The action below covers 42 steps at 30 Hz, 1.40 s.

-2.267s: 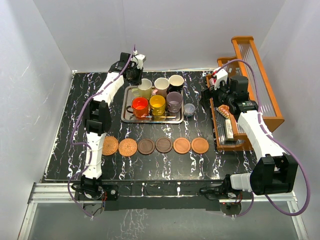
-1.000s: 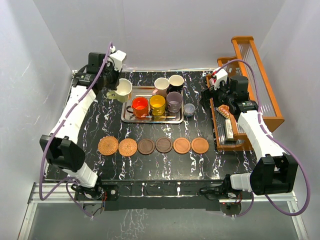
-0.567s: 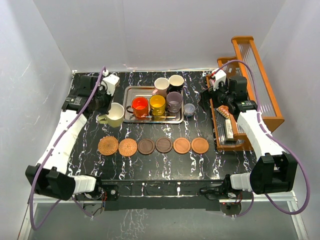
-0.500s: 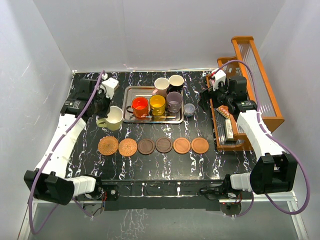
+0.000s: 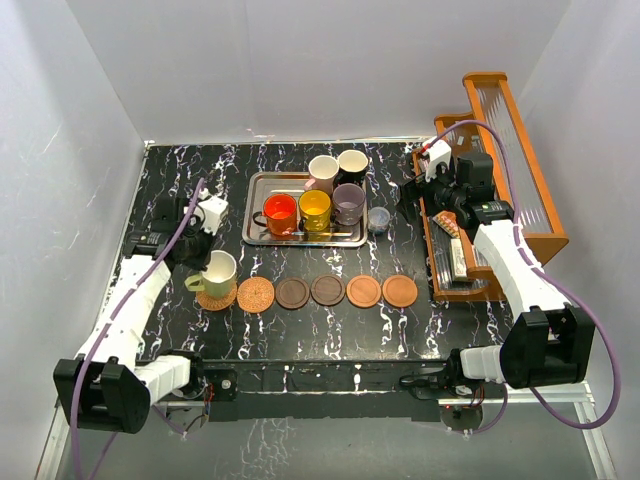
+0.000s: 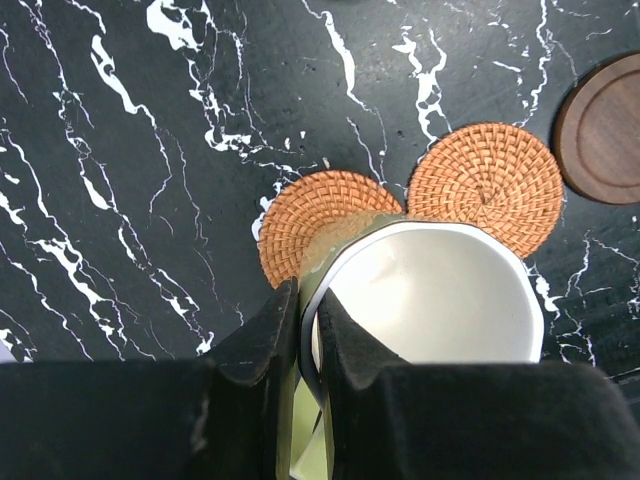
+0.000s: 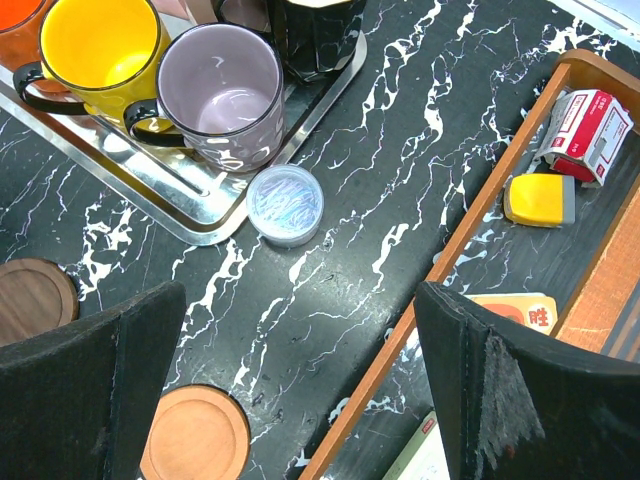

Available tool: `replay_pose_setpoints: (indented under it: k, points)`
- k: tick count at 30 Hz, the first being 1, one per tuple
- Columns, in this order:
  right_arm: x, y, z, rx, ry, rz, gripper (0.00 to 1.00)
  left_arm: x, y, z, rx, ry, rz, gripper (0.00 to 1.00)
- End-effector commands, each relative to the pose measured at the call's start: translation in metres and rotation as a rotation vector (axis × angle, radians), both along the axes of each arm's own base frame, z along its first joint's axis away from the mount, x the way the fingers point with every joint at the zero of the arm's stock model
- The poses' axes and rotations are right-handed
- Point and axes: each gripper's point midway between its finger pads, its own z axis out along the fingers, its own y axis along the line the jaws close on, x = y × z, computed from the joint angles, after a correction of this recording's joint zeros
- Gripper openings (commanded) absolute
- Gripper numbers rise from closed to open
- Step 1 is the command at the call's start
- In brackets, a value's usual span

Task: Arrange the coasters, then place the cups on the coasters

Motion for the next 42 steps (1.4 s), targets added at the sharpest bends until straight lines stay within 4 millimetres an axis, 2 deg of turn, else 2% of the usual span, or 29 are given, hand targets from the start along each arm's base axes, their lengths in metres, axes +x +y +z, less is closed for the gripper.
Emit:
replay_pose_setpoints:
  k: [1, 8, 21, 38, 42]
  points:
    - [0.007, 0.003, 0.016, 0.005, -0.060, 0.010, 0.98, 0.017, 0.001, 0.016, -0.045, -0.141, -0.024, 0.00]
    - [0.008, 0.002, 0.014, 0.001, -0.056, 0.007, 0.98, 0.025, 0.011, 0.005, -0.057, -0.146, -0.015, 0.00]
    - [0.008, 0.001, 0.011, -0.001, -0.053, 0.005, 0.98, 0.016, 0.017, -0.016, -0.088, -0.088, 0.014, 0.00]
    - [0.008, 0.000, 0.013, -0.002, -0.058, 0.001, 0.98, 0.010, 0.026, -0.027, -0.070, -0.087, 0.062, 0.00]
    - [0.008, 0.001, 0.013, -0.001, -0.059, 0.005, 0.98, 0.006, 0.027, -0.029, -0.060, -0.078, 0.065, 0.04]
